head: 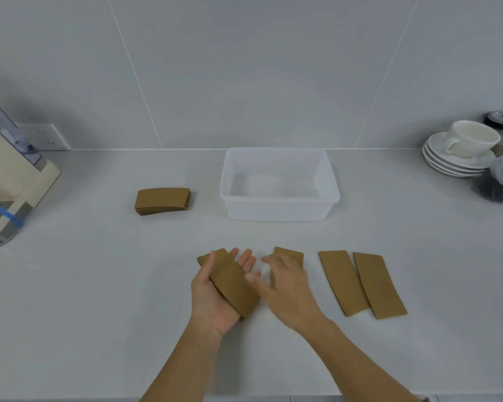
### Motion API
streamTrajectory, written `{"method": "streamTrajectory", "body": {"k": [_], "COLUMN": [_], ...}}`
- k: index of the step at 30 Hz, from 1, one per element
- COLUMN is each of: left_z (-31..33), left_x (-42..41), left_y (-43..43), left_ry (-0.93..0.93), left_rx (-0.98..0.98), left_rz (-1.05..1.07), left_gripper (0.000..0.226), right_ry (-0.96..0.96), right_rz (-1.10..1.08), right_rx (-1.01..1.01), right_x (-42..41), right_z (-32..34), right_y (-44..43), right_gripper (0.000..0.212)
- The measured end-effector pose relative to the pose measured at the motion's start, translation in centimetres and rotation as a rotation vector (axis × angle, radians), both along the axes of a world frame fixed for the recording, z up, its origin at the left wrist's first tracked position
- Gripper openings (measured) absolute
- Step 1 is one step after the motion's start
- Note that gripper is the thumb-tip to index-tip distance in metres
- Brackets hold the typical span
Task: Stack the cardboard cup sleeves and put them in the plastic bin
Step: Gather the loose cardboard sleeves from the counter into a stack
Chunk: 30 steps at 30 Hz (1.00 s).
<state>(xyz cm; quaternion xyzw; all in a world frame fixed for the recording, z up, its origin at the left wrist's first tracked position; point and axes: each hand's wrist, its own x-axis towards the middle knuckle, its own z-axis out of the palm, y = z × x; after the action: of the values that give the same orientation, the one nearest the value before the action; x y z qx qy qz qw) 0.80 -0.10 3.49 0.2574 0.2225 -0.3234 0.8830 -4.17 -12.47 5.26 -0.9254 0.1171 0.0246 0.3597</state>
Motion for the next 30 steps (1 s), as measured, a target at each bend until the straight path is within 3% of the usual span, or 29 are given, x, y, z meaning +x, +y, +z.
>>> {"method": "streamTrajectory", "body": {"k": [3,6,10,17,21,27,30], "left_z": [-0.2,-0.4,-0.6,-0.2,0.1,0.4,0.4], "left_x": [0.3,0.5,0.6,0.8,1.0,1.1,1.0], "left_y": [0.9,1.6,2.0,1.7,1.4,0.5,0.2], "left_ry": [0.004,-0.015,-0.003,0.014,0.011,0.021,0.024], "left_rx": [-0.042,-0.046,-0.023,-0.033,-0.022,0.059,0.082], "left_rz": [0.085,0.116,0.111,0.105,0.091,0.046,0.015], "left_gripper": [0.056,0.055,0.054,0.052,0.050,0.048,0.051], "right_ry": [0.096,0.218,0.242,0.212,0.241,0.265,0.189], "right_rz": [-0.228,-0.295,-0.300,-0.237,-0.216,-0.296,-0.263], "right_rx": [-0.225,-0.323,-0.413,-0.484,-0.361,0.160,0.253], "right_x": [0.3,0.1,-0.3,-0.2,0.3,1.3,1.8], "right_z": [-0.8,-1.8,-3.1,-3.0,-2.1,0.2,1.6], "right_y": [-0.6,-0.9,-0.3,-0.4,-1.0,-2.3,-1.5], "right_gripper": [0.059,0.073,0.086,0.065,0.054,0.068,0.062]}}
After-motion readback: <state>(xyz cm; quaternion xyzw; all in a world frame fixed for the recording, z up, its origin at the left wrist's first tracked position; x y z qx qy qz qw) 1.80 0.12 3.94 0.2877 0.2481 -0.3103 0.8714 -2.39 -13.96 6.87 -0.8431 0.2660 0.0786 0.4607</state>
